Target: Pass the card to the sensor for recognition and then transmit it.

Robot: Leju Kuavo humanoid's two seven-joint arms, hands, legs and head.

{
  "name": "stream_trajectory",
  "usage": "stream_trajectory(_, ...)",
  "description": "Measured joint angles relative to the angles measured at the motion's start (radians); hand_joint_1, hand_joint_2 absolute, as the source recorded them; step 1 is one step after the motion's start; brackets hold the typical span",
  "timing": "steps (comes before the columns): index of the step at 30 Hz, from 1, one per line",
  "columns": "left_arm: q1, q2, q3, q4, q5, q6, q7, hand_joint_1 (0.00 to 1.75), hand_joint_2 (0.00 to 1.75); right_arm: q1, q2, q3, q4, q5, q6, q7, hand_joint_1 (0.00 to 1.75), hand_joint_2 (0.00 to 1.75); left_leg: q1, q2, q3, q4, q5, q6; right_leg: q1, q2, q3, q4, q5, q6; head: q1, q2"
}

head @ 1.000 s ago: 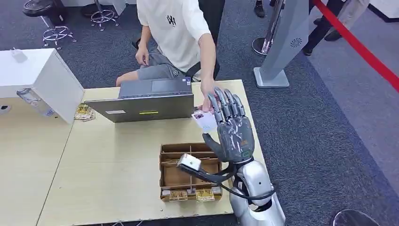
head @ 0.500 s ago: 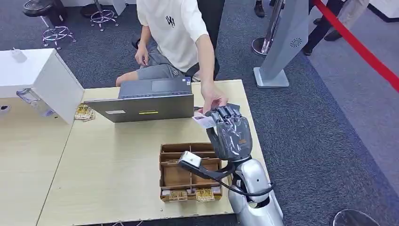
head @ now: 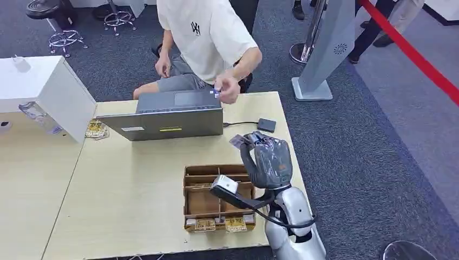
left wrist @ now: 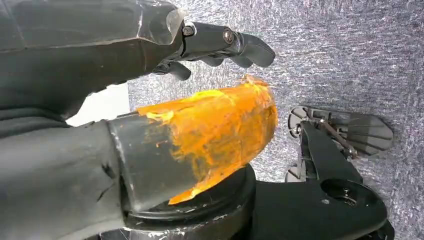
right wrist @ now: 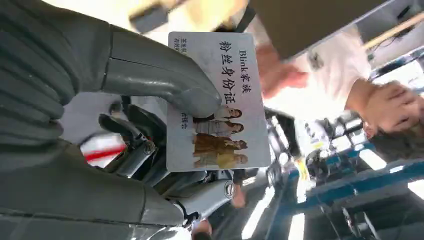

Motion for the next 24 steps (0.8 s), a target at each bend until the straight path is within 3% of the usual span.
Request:
stream_trajectory(3, 0.0, -0.001, -0.004, 0.0, 0.014, 0.009, 0.005, 0.0, 0.0, 0.02, 0.005, -0.012, -0.019, -0.226, 0.123, -0.054, 1.75, 1.75, 0.0, 0.0, 0.0, 0.0, 0.0, 0.0, 0.0, 0.0, 0.0, 0.0, 0.0, 0.0, 0.0, 0.0)
stream_trajectory(6, 0.0, -0.002, -0.004, 0.0, 0.035, 0.014, 0.006, 0.0, 0.0, 0.032, 0.022, -0.05, -0.047, -0.514, 0.367, -0.097, 1.75, 1.75, 0.0, 0.0, 0.0, 0.0, 0.0, 0.0, 0.0, 0.0, 0.0, 0.0, 0.0, 0.0, 0.0, 0.0)
stream_trajectory(10, 0.0, -0.002, -0.004, 0.0, 0.054, 0.02, 0.006, 0.0, 0.0, 0.042, 0.029, -0.094, -0.059, -0.668, 0.51, -0.107, 1.75, 1.75, 0.0, 0.0, 0.0, 0.0, 0.0, 0.0, 0.0, 0.0, 0.0, 0.0, 0.0, 0.0, 0.0, 0.0)
stream_trajectory(15, 0.0, -0.001, -0.004, 0.0, 0.083, 0.024, 0.001, 0.0, 0.0, 0.058, 0.032, -0.132, -0.073, -0.778, 0.59, -0.107, 1.75, 1.75, 0.0, 0.0, 0.0, 0.0, 0.0, 0.0, 0.0, 0.0, 0.0, 0.0, 0.0, 0.0, 0.0, 0.0)
stream_trajectory(24, 0.001, 0.003, -0.004, 0.0, 0.121, 0.033, -0.019, 0.0, 0.0, 0.095, 0.033, -0.198, -0.097, -0.812, 0.615, -0.098, 1.75, 1.75, 0.0, 0.0, 0.0, 0.0, 0.0, 0.0, 0.0, 0.0, 0.0, 0.0, 0.0, 0.0, 0.0, 0.0)
